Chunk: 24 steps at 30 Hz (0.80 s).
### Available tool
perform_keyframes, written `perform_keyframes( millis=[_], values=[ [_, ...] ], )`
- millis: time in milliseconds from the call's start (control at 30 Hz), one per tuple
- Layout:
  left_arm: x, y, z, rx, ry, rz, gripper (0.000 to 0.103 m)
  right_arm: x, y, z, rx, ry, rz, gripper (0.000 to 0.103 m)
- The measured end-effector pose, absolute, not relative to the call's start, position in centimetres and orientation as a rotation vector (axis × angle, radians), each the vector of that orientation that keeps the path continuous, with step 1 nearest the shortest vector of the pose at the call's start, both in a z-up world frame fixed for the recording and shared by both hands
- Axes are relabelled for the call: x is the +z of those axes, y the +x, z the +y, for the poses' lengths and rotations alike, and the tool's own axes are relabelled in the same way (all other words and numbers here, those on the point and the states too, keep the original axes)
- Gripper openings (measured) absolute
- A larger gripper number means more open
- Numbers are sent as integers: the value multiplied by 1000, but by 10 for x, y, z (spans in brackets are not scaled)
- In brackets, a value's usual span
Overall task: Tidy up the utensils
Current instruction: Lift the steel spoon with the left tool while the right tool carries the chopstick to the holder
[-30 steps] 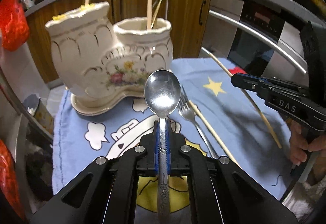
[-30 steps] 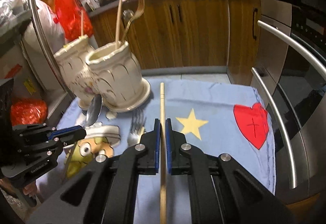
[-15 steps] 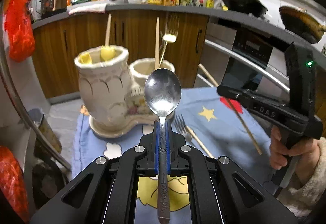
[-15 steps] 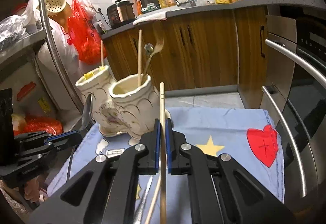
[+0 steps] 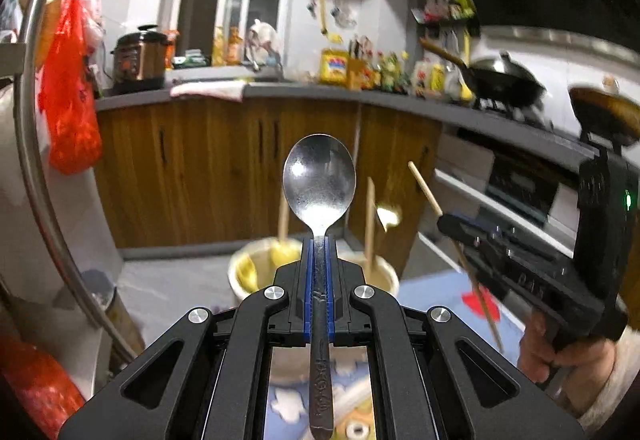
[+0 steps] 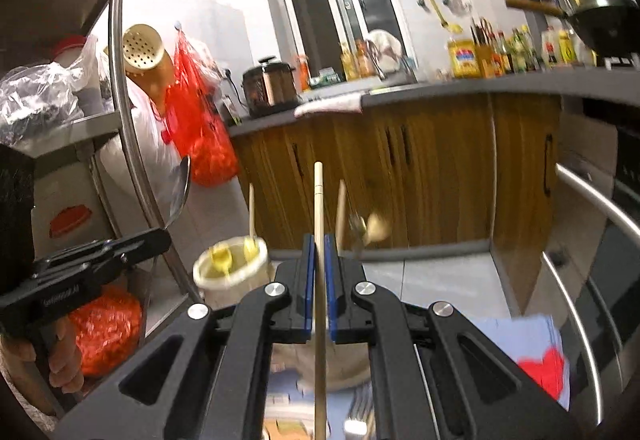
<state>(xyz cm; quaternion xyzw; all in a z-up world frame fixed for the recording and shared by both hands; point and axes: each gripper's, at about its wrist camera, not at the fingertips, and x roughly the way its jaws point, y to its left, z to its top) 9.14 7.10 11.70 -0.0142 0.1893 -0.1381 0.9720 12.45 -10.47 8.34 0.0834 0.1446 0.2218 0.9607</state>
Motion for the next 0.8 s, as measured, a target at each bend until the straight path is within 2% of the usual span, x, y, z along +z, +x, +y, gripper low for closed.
perform_keyframes(
  millis=[333,800],
  values=[
    [145,137,78,-221,-74,257,6,99,182,-89,472,269,175,5],
    [109,182,84,-152,-82,246,6,66,211,-69,441,253,146,5]
  ],
)
